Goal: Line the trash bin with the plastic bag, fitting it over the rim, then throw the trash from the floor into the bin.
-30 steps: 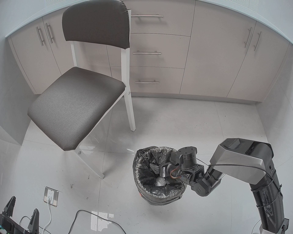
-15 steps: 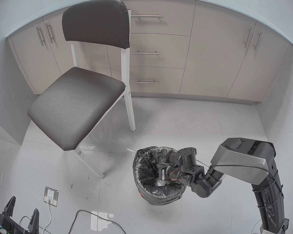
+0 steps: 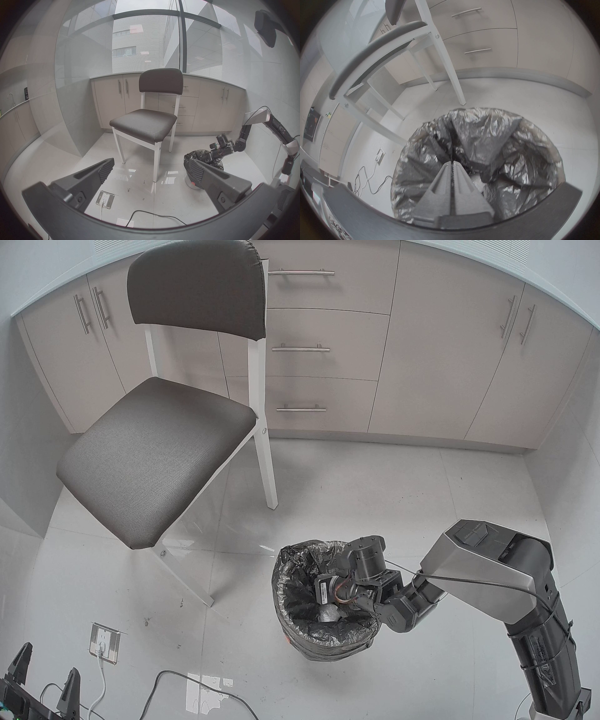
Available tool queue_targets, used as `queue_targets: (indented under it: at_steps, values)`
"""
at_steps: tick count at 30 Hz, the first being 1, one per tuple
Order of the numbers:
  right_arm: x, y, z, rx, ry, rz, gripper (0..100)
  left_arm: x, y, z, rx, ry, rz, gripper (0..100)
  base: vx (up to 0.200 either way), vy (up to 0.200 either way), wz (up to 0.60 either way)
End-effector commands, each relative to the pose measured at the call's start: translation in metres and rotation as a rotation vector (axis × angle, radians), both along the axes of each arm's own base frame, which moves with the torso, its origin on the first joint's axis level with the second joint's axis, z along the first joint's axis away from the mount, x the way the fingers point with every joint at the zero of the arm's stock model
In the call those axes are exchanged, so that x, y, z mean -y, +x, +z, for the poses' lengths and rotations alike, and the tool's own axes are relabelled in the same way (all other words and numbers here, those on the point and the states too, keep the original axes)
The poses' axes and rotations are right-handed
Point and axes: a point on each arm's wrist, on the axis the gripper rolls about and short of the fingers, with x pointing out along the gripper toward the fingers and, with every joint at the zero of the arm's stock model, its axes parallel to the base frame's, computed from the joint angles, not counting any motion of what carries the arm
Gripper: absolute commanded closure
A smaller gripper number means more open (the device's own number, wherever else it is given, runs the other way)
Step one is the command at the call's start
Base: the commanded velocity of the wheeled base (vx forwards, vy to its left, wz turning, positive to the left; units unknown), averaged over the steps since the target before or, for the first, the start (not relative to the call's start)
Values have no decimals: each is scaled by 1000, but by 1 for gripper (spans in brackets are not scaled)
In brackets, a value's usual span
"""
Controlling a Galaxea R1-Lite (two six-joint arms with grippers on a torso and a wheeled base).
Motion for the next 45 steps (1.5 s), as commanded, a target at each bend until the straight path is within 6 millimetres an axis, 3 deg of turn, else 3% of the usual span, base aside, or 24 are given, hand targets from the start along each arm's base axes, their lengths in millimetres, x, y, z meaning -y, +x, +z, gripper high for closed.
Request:
queue_targets:
  at_steps: [1, 16, 38, 42, 43, 45]
  values:
    - [-13, 27, 3, 33, -25, -70, 100, 0, 0, -2, 4, -1, 0, 0, 0, 0, 0]
    - [-5, 51, -19, 61, -97, -178, 100, 0, 0, -2, 4, -4, 0, 0, 0, 0, 0]
    - [-16, 68, -11, -27, -152, -174, 100, 0, 0, -2, 3, -4, 0, 0, 0, 0, 0]
    - [-14, 64, -5, -41, -142, -184, 100, 0, 0, -2, 4, -4, 0, 0, 0, 0, 0]
    - [-11, 57, 12, -49, -123, -192, 100, 0, 0, -2, 3, -4, 0, 0, 0, 0, 0]
    - [-7, 46, 27, -64, -115, -185, 100, 0, 0, -2, 6, -4, 0, 0, 0, 0, 0]
